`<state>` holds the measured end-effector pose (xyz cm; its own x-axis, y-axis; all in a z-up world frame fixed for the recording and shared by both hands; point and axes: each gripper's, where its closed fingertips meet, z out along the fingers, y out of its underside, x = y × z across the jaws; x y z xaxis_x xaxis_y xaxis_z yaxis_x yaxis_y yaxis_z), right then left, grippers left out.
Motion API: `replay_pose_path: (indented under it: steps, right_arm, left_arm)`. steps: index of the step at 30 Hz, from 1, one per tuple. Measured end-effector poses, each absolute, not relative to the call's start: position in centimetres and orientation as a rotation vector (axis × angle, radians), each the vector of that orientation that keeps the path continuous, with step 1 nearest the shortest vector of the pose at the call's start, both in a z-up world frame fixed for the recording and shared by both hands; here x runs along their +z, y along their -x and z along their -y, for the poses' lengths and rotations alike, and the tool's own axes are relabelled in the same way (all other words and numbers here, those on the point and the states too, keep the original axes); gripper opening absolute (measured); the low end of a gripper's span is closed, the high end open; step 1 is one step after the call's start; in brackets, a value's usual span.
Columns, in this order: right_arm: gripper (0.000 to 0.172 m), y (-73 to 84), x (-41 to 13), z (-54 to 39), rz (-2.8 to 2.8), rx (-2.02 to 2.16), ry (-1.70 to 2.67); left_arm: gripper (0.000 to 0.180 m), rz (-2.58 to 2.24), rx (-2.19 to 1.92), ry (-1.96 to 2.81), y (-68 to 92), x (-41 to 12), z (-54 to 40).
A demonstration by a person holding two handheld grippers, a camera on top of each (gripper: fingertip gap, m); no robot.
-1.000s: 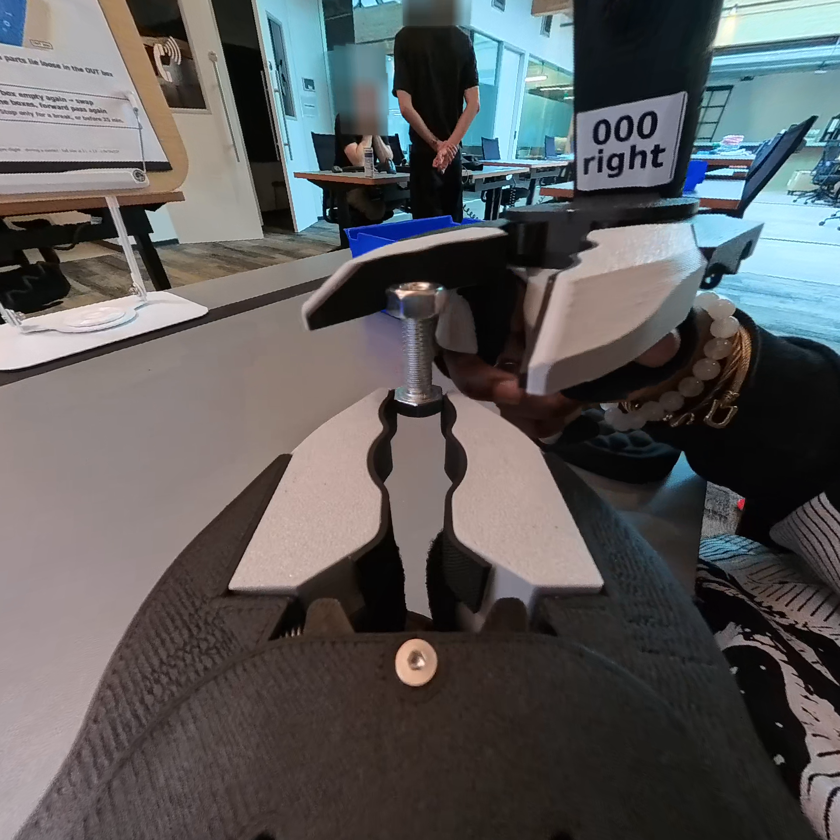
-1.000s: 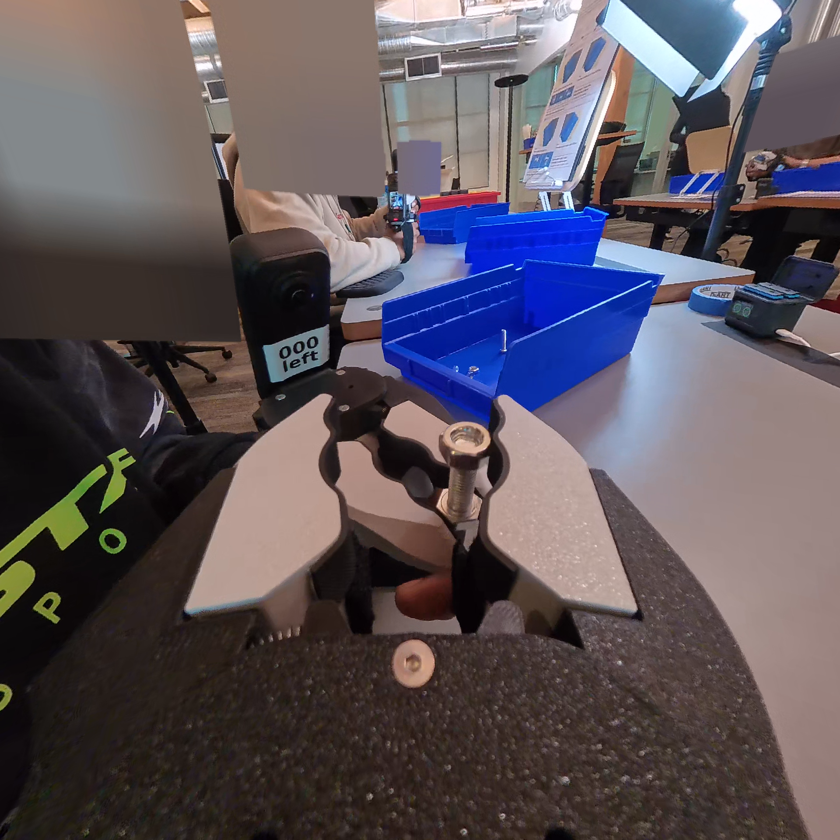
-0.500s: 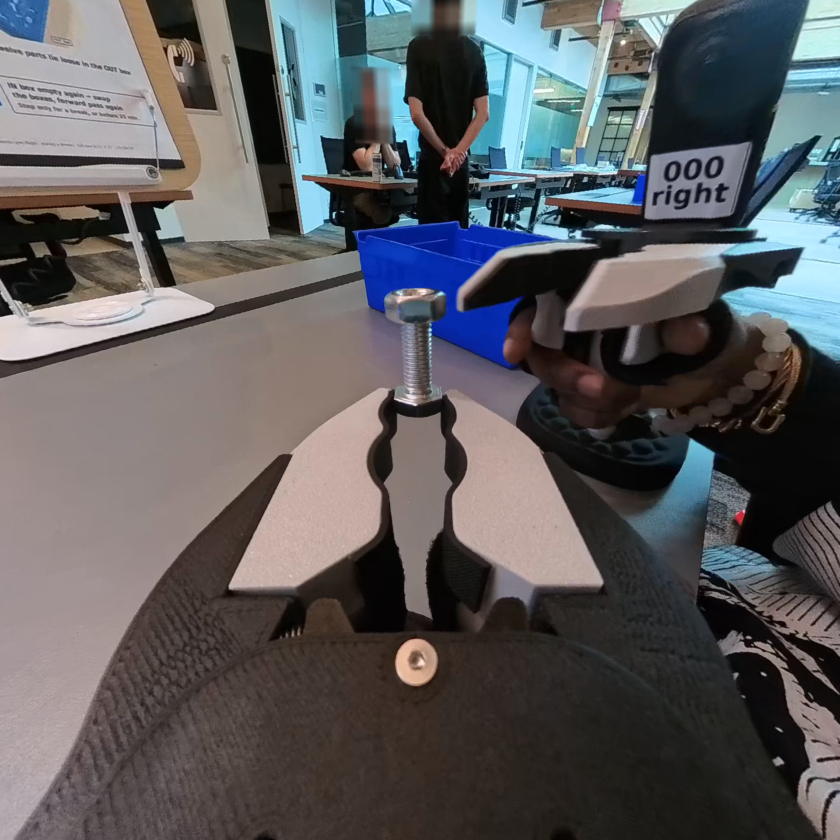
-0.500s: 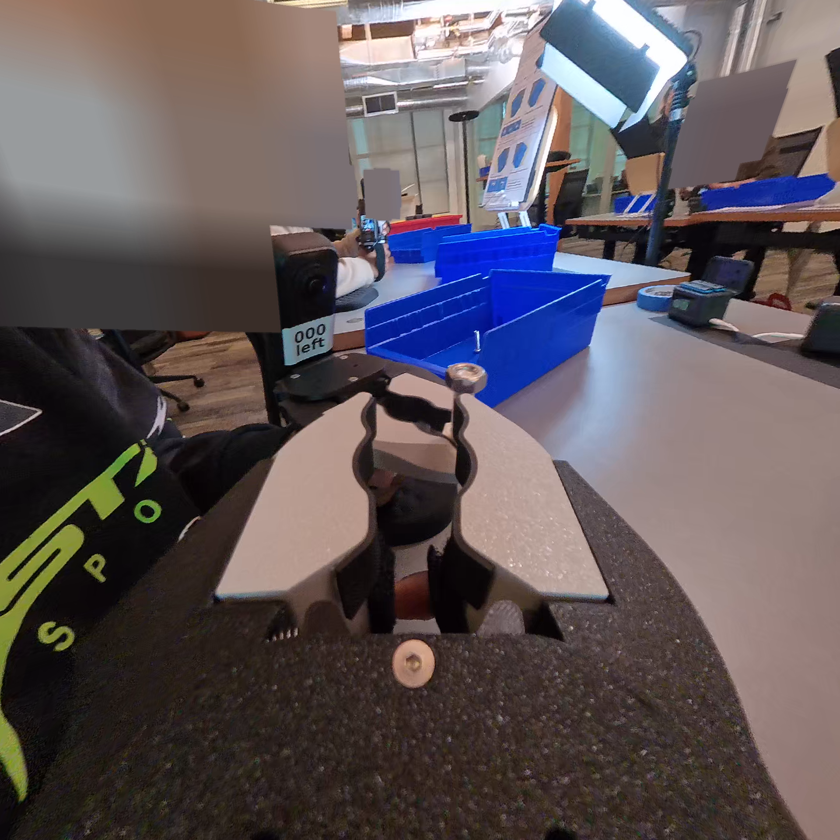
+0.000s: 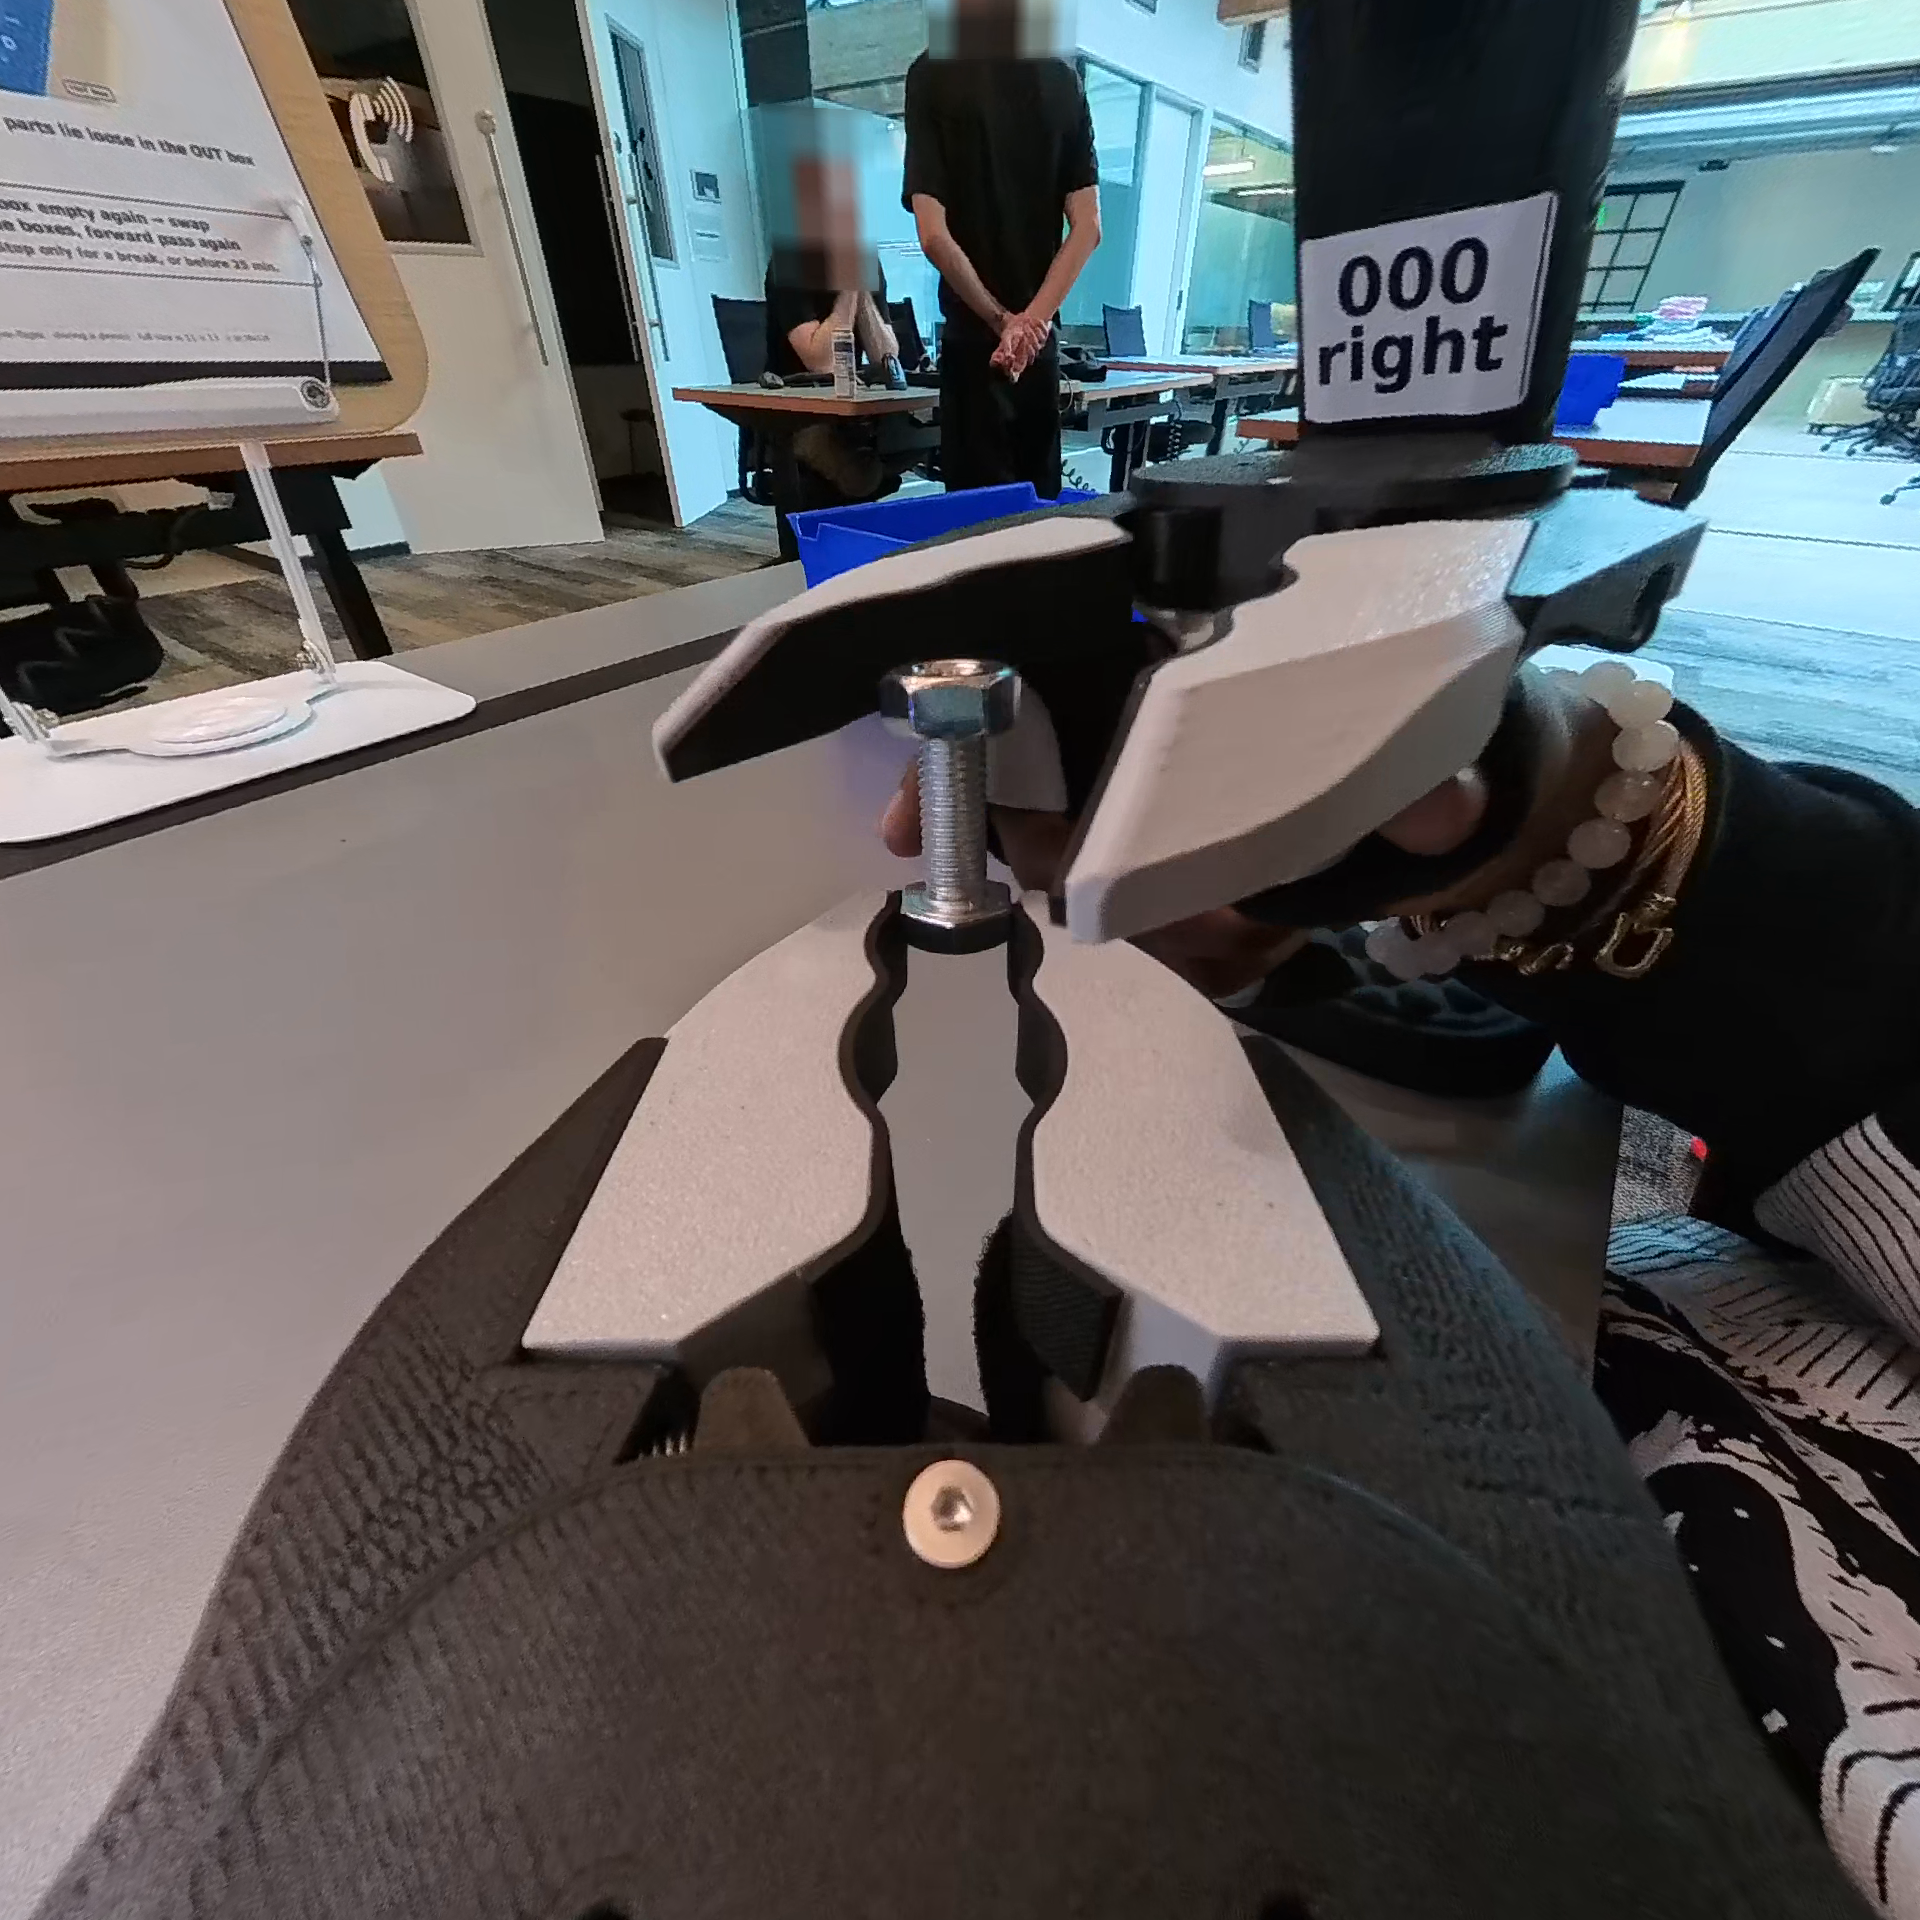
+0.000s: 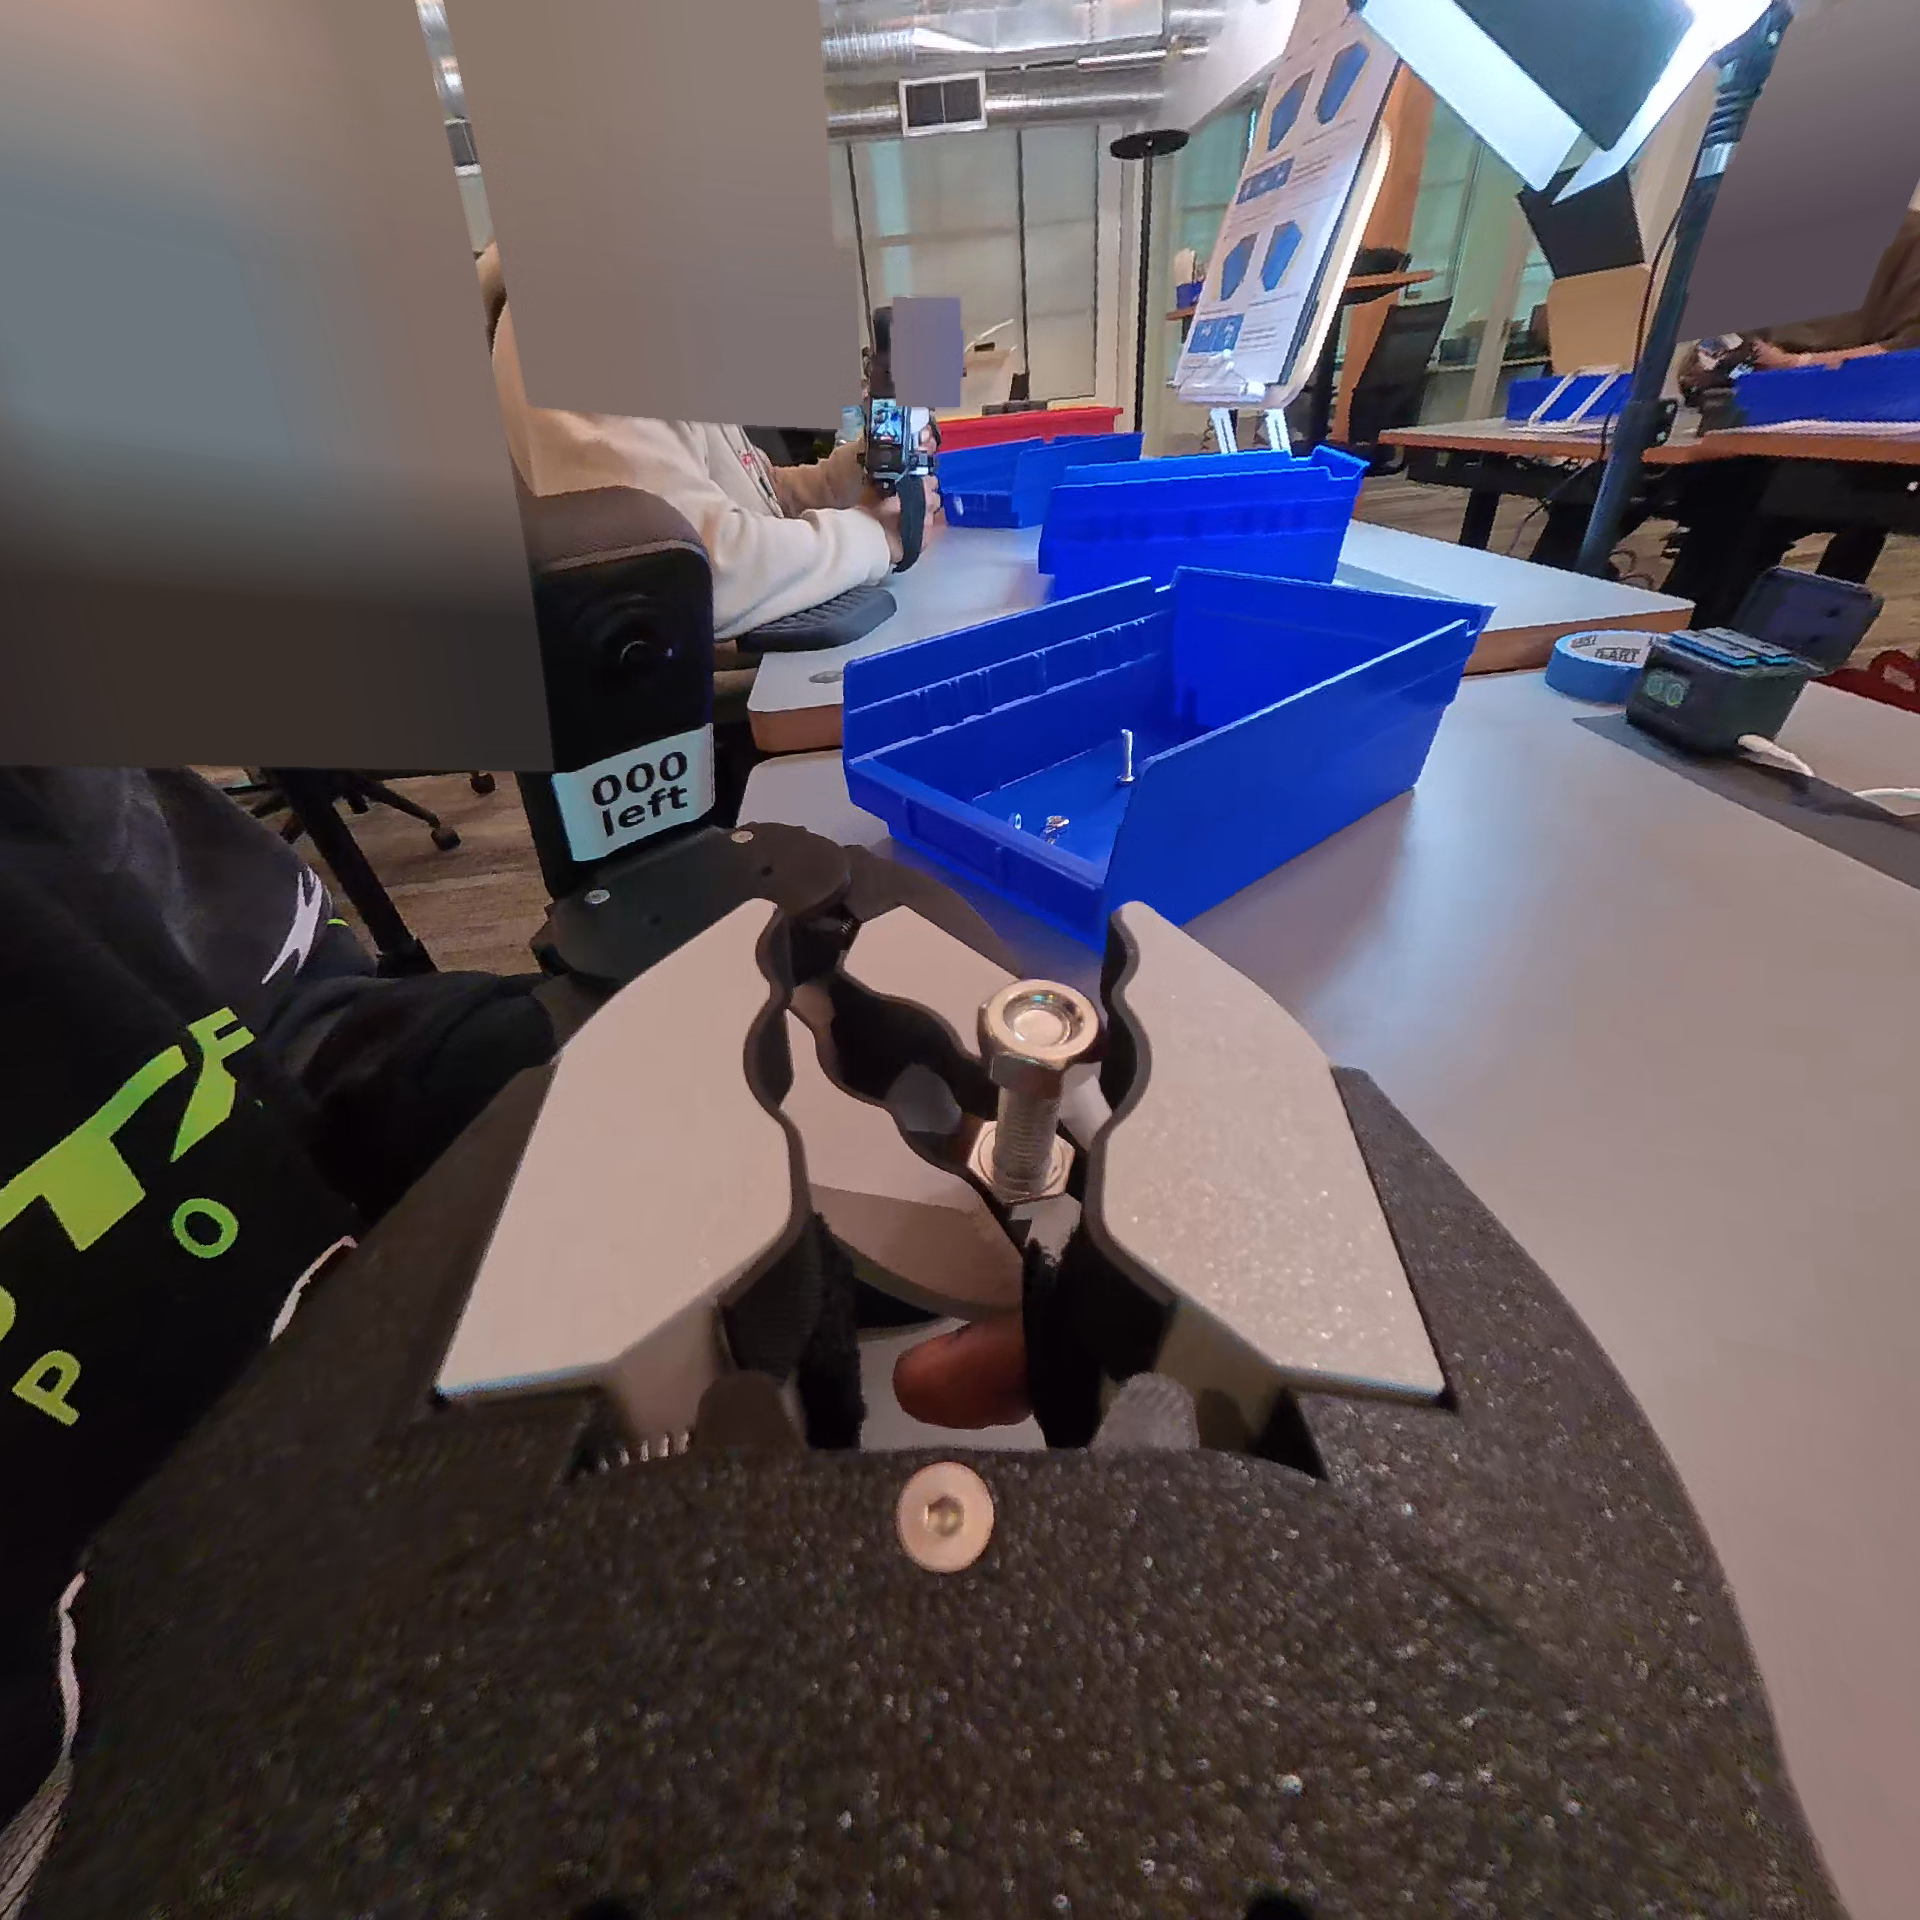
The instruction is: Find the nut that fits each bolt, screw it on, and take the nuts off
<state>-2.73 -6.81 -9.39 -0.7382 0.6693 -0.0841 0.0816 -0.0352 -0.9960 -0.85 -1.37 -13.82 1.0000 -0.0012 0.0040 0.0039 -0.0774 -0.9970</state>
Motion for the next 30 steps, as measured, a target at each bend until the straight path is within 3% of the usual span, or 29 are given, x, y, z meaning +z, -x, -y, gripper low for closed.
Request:
replay_pose_path:
  steps: [14, 17, 20, 22, 25, 30]
  right_arm:
    - [0.053, 0.8, -9.4, 5.0, 1.702, 1.840, 0.849]
    - [0.046, 0.2, -9.4, 4.3, 1.663, 1.844, 0.865]
    - [0.024, -0.9, -9.2, 4.1, 1.645, 1.890, 0.839]
    - [0.021, -1.1, -8.9, 3.7, 1.617, 1.904, 0.843]
    - [0.025, -0.4, -8.9, 3.0, 1.585, 1.879, 0.857]
    - [0.050, 1.4, -9.1, 4.0, 1.631, 1.888, 0.853]
  left_arm:
    - [0.019, 0.016, -0.009, 1.639, 1.0, -13.7, 1.5]
    - [0.019, 0.014, -0.006, 1.638, 1.0, -13.7, 1.5]
    - [0.018, 0.022, -0.011, 1.635, 1.1, -13.7, 1.5]
    - [0.018, 0.021, -0.011, 1.634, 1.1, -13.7, 1.5]
    - [0.019, 0.016, -0.007, 1.636, 1.0, -13.7, 1.5]
    - [0.019, 0.012, -0.009, 1.638, 1.0, -13.7, 1.5]
